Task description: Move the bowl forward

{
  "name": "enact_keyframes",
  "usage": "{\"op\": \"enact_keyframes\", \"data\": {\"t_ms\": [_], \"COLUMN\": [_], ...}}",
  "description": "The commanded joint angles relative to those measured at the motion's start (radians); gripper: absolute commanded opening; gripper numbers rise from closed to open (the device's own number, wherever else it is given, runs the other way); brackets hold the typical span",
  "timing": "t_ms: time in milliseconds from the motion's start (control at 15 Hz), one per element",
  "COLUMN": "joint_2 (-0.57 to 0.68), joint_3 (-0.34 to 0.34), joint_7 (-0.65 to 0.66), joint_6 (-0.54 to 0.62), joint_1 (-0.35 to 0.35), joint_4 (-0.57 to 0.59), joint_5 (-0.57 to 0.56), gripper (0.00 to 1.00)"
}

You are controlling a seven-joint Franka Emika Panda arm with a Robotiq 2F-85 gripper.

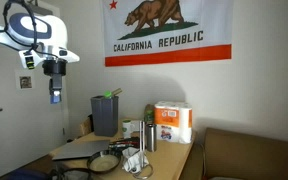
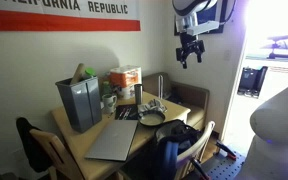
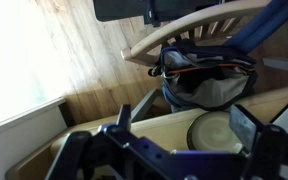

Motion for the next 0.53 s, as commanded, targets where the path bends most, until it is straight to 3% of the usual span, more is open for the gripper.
{"op": "enact_keyframes", "data": {"t_ms": [0, 267, 467], "joint_2": [0.002, 0.118, 0.274], "joint_3": [-0.014, -0.016, -0.026], "joint_7": [0.007, 0.001, -0.002], "joint_6": [-0.003, 0.063, 0.163], "joint_1": [0.019, 0.017, 0.01], "joint_4": [0.002, 0.018, 0.047], "joint_5": [-0.006, -0.034, -0.073], "gripper": [1.0, 1.0, 1.0]}}
